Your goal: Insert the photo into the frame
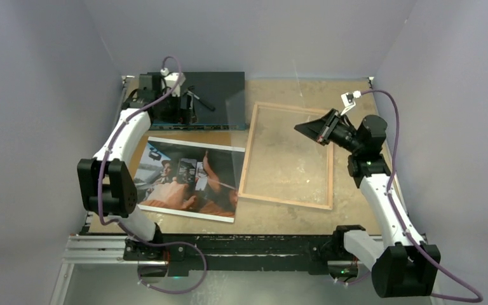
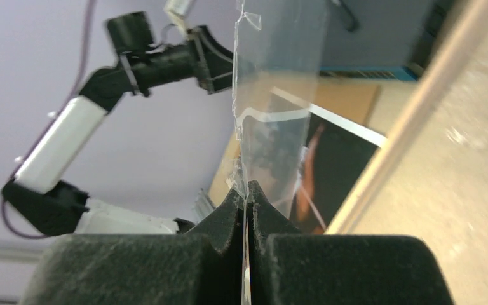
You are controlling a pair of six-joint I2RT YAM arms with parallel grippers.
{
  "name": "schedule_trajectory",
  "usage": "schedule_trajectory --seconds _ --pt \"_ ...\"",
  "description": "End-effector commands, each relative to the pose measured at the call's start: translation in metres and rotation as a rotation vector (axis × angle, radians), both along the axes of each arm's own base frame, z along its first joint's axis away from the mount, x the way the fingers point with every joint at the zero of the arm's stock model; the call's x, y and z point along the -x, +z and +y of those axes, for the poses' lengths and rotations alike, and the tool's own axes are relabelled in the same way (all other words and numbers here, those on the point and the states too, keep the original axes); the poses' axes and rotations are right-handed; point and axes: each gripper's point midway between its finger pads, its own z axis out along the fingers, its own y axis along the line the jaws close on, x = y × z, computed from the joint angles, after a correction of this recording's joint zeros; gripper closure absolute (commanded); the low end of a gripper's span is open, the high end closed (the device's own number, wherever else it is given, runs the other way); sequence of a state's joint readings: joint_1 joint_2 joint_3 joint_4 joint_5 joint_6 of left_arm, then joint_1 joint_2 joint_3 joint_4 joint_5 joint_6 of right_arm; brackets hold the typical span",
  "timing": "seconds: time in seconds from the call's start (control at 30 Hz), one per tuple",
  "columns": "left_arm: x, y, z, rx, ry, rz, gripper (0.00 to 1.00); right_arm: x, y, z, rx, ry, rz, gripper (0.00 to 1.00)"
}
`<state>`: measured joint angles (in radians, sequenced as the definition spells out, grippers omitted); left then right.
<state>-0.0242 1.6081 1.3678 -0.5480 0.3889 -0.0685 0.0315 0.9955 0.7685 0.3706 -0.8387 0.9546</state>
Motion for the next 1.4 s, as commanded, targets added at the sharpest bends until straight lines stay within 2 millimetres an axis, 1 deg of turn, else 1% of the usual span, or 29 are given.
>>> schedule_trajectory --seconds 0.0,0.1,0.17,0.27,0.3,0.4,0.5,0.57,0.63,0.7,0.73,0.77,0.87,0.93,1.03,1.1,1.17,1.2,1.23,1.27,1.37 --pt "-0.009 -0.004 0.005 -0.231 -0.067 0.003 0.04 -0.007 -0.048 -0.017 0.091 -0.082 0.175 1.0" --pt "-0.017 -0.003 0.005 -0.236 -0.062 0.001 0.03 -0.015 -0.063 -0.035 0.136 -0.158 0.223 1.0" --pt "-0.02 -0.005 0.005 -0.238 -0.07 -0.003 0.02 -0.021 -0.065 -0.046 0.162 -0.205 0.216 1.0" --pt "-0.021 -0.009 -0.007 -0.206 -0.102 -0.009 0.02 -0.029 -0.071 -0.057 0.169 -0.25 0.228 1.0" --pt "-0.019 -0.01 -0.014 -0.191 -0.117 -0.008 0.02 -0.032 -0.073 -0.06 0.17 -0.262 0.231 1.0" --pt "-0.01 -0.015 -0.042 -0.131 -0.177 0.002 0.04 -0.039 -0.076 -0.069 0.15 -0.308 0.228 1.0" --pt "0.006 -0.024 -0.076 -0.066 -0.245 0.043 0.03 -0.043 -0.085 -0.076 0.121 -0.356 0.235 1.0" --pt "0.015 -0.032 -0.095 -0.051 -0.289 0.07 0.01 -0.045 -0.091 -0.078 0.104 -0.376 0.238 1.0" --pt "0.022 -0.04 -0.111 -0.014 -0.299 0.108 0.0 -0.047 -0.099 -0.079 0.095 -0.381 0.254 1.0" --pt "0.024 -0.047 -0.122 0.021 -0.303 0.143 0.0 -0.049 -0.103 -0.081 0.085 -0.39 0.255 1.0" --pt "0.024 -0.051 -0.128 0.034 -0.305 0.162 0.02 -0.05 -0.102 -0.083 0.077 -0.398 0.239 1.0" --pt "0.025 -0.055 -0.134 0.049 -0.308 0.184 0.06 -0.051 -0.102 -0.085 0.068 -0.406 0.23 1.0" --pt "0.031 -0.07 -0.15 0.055 -0.328 0.233 0.24 -0.055 -0.099 -0.094 0.053 -0.422 0.198 1.0" --pt "0.036 -0.076 -0.161 0.043 -0.349 0.247 0.31 -0.057 -0.096 -0.099 0.039 -0.415 0.172 1.0" --pt "0.04 -0.087 -0.172 0.05 -0.362 0.266 0.39 -0.062 -0.098 -0.104 0.043 -0.395 0.157 1.0" --pt "0.04 -0.091 -0.179 0.067 -0.361 0.277 0.45 -0.062 -0.099 -0.102 0.034 -0.359 0.141 1.0" --pt "0.04 -0.096 -0.184 0.076 -0.368 0.286 0.55 -0.063 -0.097 -0.098 0.03 -0.315 0.111 1.0" --pt "0.041 -0.098 -0.187 0.082 -0.371 0.29 0.62 -0.063 -0.097 -0.096 0.038 -0.294 0.103 1.0" --pt "0.041 -0.099 -0.189 0.088 -0.37 0.297 0.65 -0.064 -0.097 -0.095 0.049 -0.276 0.093 1.0" --pt "0.04 -0.1 -0.191 0.096 -0.371 0.298 0.67 -0.065 -0.098 -0.095 0.058 -0.266 0.087 1.0" --pt "0.041 -0.106 -0.197 0.109 -0.364 0.315 0.67 -0.063 -0.102 -0.093 0.041 -0.256 0.105 1.0"
